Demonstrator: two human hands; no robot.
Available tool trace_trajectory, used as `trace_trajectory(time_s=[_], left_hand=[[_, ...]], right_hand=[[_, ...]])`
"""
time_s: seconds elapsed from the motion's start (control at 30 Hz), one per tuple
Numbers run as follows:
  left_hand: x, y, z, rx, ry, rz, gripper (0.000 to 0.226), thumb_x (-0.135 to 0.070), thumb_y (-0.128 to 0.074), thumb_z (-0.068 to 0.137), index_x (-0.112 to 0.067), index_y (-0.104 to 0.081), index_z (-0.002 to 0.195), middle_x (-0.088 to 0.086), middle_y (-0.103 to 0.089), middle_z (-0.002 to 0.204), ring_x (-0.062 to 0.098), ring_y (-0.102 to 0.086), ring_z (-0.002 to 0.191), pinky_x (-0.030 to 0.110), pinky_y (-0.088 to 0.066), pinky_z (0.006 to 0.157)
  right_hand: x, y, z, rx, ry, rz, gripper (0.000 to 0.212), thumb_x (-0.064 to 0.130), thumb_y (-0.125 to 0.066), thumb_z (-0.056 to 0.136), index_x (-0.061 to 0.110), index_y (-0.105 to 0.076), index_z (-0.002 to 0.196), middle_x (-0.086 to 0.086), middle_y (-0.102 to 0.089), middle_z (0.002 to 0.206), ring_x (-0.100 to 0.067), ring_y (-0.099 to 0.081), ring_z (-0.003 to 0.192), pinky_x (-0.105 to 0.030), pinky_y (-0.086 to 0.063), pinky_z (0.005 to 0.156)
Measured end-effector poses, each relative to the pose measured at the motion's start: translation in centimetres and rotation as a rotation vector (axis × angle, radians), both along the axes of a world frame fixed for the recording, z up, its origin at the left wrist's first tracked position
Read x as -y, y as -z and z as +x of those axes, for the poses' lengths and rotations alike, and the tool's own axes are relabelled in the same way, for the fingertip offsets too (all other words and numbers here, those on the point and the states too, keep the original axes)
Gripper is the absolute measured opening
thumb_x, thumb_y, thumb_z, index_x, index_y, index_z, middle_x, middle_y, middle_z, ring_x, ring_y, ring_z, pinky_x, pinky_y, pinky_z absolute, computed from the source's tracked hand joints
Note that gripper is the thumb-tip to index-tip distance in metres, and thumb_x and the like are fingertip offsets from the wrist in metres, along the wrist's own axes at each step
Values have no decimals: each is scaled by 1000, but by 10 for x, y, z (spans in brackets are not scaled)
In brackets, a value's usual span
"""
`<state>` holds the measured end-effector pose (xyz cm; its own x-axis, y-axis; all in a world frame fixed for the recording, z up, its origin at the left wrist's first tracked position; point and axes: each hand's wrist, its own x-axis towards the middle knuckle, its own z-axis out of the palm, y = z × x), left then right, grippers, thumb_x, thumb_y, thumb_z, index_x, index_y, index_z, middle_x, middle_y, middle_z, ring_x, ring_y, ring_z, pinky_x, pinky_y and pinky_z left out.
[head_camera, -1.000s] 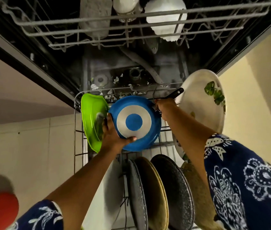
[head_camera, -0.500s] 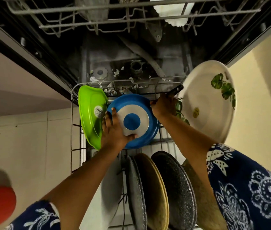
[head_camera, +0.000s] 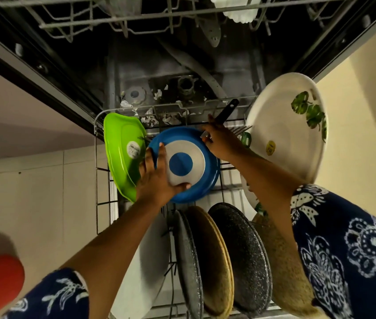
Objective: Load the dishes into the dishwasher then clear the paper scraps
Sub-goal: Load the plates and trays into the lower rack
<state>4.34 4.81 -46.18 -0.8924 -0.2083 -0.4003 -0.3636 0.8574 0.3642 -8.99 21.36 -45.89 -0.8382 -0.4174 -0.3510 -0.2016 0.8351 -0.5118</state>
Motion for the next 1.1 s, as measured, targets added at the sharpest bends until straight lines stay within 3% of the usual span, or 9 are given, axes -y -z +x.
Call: trace_trajectory(time_s=[0.13,0.27,0.43,0.5,0.67,0.77,0.87,0.97,1.1], left_hand=[[-2,1,-2,33,2,-42,131,-69,-73,60,-30,13,150,18,3,157,40,-7,143,51,-28,110],[-4,0,-4,95,-12,-61,131,-68,-73,62,-31,18,149,15,11,158,37,0,146,53,-19,115],[-10,-17,4,21,20,-101,113,-63,-70,70,-28,-1,152,10,2,160,34,-4,146,53,-19,115],[-14,-29,16,-41,-26,-14,101,-54,-71,75,-25,-13,152,12,-6,160,33,-11,146,49,-23,115],[-37,-67,82,-293,-277,327,64,-24,-70,85,-18,-41,142,12,-36,150,29,-40,135,41,-38,108],[-55,-85,146,-342,-319,474,49,-23,-65,88,-20,-50,135,5,-54,135,18,-50,125,29,-37,107],[-69,-86,218,-308,-354,595,37,-29,-61,89,-30,-58,126,-2,-63,122,8,-59,111,26,-45,97],[-81,-81,287,-248,-440,676,25,-12,-63,90,-31,-64,107,-4,-70,100,-4,-64,88,12,-48,80],[-87,-58,343,51,-707,790,23,-5,-58,92,-27,-64,89,2,-69,89,17,-64,79,28,-51,73]], right_hand=[[-2,3,-4,50,-48,125,65,22,-44,99,15,-6,151,-6,8,159,-26,-10,145,-39,-22,116],[-2,1,-9,117,-52,200,69,27,-41,100,18,4,151,-3,13,158,-24,-3,146,-44,-13,118],[7,-10,21,-33,157,43,63,19,-51,95,13,-20,149,-8,-14,157,-26,-21,143,-41,-27,114],[5,-25,46,-70,204,-88,55,15,-55,92,14,-32,142,-8,-32,149,-26,-37,134,-39,-37,108],[-16,-75,138,-107,316,-243,49,9,-52,92,10,-41,139,-9,-47,139,-25,-45,126,-34,-38,104],[-37,-90,210,-105,425,-320,41,7,-54,90,15,-52,130,-3,-57,127,-19,-53,116,-34,-45,98],[-56,-94,286,-41,579,-369,34,5,-55,88,23,-62,116,2,-66,110,-13,-61,101,-31,-49,93],[-70,-92,364,-66,743,-441,30,0,-55,88,26,-63,100,4,-68,94,-10,-65,87,-28,-53,81],[-82,-61,436,62,1128,-482,29,-1,-50,92,25,-62,88,-5,-69,90,-22,-65,80,-33,-52,72]])
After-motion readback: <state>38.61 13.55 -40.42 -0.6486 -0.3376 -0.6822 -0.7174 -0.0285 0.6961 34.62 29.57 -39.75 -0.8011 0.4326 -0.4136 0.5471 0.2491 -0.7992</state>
